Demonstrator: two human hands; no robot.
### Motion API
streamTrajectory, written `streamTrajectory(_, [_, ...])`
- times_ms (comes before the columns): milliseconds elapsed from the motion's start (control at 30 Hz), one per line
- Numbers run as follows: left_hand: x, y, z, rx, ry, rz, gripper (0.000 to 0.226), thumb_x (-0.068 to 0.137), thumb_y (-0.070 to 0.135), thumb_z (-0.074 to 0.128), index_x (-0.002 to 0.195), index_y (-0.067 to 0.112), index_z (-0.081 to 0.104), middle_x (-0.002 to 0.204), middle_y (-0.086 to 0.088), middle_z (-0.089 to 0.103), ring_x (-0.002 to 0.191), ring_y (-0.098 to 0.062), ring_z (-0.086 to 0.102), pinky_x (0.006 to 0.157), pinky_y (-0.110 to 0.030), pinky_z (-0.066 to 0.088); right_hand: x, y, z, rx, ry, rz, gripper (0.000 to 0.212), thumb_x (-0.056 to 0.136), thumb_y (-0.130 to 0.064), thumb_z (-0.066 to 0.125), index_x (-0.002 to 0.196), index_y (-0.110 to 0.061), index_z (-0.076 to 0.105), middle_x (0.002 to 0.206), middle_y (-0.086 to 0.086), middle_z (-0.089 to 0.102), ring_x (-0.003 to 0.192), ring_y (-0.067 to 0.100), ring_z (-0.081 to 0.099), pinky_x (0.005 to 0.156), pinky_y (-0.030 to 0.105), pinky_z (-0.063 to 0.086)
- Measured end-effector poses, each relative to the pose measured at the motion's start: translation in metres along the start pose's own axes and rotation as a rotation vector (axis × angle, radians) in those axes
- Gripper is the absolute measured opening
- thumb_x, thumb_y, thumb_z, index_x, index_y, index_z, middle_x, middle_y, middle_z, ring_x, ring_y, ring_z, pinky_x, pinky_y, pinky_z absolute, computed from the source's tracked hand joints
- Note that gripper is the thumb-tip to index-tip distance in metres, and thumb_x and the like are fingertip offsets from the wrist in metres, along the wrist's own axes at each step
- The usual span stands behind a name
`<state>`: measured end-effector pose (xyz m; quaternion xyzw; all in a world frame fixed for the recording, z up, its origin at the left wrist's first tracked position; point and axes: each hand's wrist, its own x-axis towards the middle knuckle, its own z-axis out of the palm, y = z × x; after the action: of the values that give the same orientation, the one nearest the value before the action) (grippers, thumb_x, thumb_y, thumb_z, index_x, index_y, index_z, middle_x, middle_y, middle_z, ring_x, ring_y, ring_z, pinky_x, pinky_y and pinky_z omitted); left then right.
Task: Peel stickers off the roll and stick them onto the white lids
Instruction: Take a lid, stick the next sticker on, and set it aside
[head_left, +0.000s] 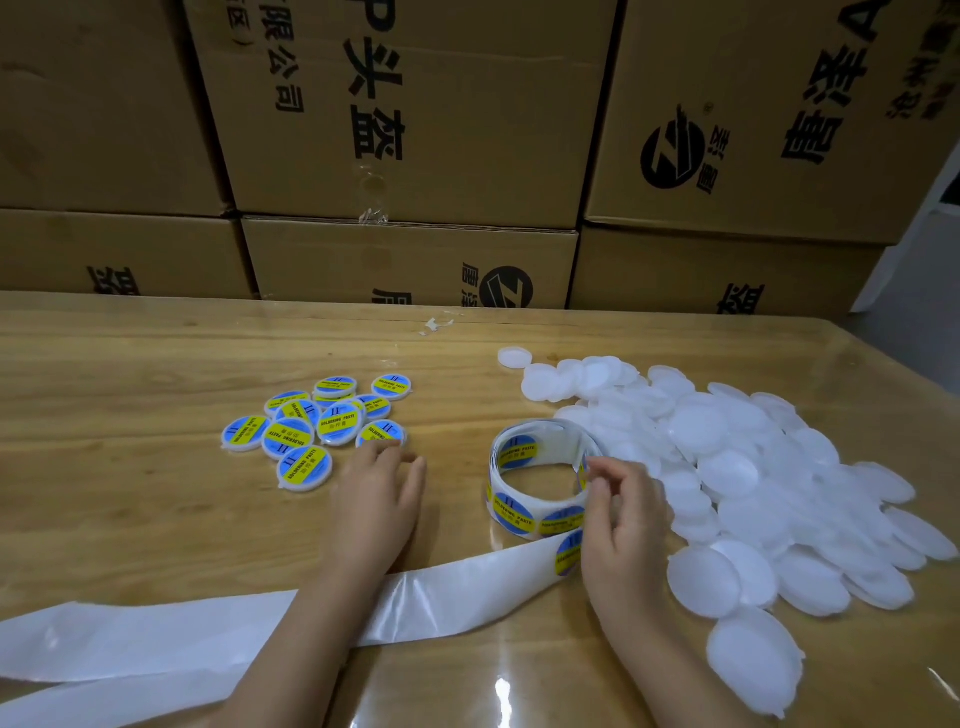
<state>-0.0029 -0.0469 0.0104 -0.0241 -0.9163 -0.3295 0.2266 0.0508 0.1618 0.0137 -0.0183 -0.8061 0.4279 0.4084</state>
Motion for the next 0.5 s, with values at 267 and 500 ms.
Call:
streamTrajectory(267, [-0.035, 0.052, 0.014, -0.832, -0.235, -0.192, 0.035, 0.097, 0.023, 0.05, 0.065, 0.025, 0.064, 0.059, 0.014, 0.059, 0.054, -0.001, 0.048, 0.053, -0.013, 0.038, 0.014, 0.023, -0.01, -0.001, 0.06, 0.36, 0.026, 0.088, 0.012, 0.039, 0.096, -0.008, 0.054, 0.11, 0.004, 0.04, 0.093, 0.013, 0.044, 0.077, 0.021, 0.032])
streamTrajectory(500, [-0.043, 0.049, 0.021, -0.844, -0.545, -0.076, 0.025, 0.077, 0.048, 0.059, 0.073, 0.024, 0.065, 0.07, 0.008, 0.058, 0.068, -0.006, 0.049, 0.066, -0.018, 0.04, 0.012, 0.032, -0.004, -0.271, -0.198, 0.378, 0.032, 0.088, 0.003, 0.043, 0.107, -0.013, 0.063, 0.135, 0.003, 0.035, 0.096, 0.026, 0.057, 0.073, 0.03, 0.041])
